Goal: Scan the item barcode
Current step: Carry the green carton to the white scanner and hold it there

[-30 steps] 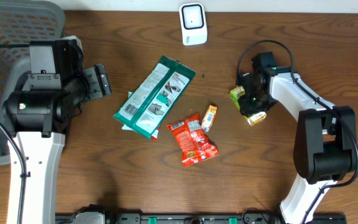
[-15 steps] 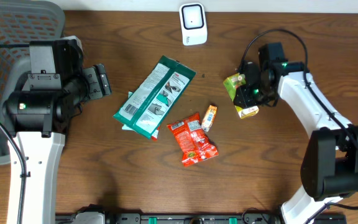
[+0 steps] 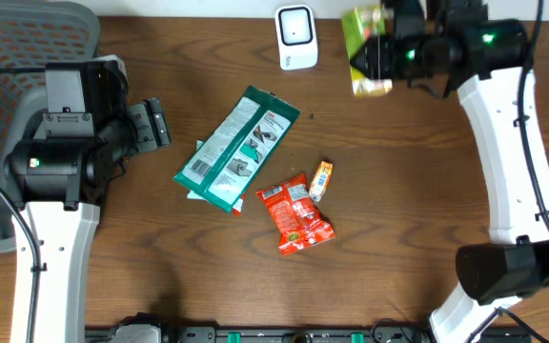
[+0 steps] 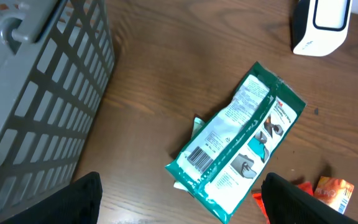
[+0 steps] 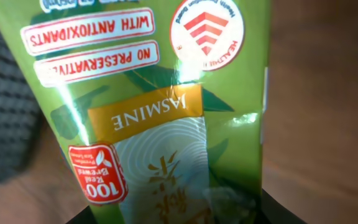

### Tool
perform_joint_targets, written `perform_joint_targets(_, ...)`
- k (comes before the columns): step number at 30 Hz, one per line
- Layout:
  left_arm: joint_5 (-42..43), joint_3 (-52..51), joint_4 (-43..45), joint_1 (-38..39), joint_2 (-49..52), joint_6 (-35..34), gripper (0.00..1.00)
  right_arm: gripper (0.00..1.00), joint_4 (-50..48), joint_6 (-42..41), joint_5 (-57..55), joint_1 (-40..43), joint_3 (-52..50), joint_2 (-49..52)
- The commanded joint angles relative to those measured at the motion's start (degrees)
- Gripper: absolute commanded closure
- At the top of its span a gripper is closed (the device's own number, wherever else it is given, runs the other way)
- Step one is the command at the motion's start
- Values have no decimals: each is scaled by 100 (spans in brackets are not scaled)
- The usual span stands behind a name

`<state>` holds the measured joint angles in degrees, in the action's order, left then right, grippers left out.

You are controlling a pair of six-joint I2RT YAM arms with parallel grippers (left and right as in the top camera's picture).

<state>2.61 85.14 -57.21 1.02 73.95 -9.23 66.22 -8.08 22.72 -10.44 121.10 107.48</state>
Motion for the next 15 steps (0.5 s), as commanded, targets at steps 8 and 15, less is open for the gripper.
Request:
perform_joint_targets(8, -52, 111, -20, 4, 15, -52, 17, 67, -1974, -1818, 1967, -238, 1497, 1952)
perform_joint_targets(15, -52, 111, -20, 4, 15, -52, 17, 65, -4752, -3576, 2885, -278, 1497, 3062)
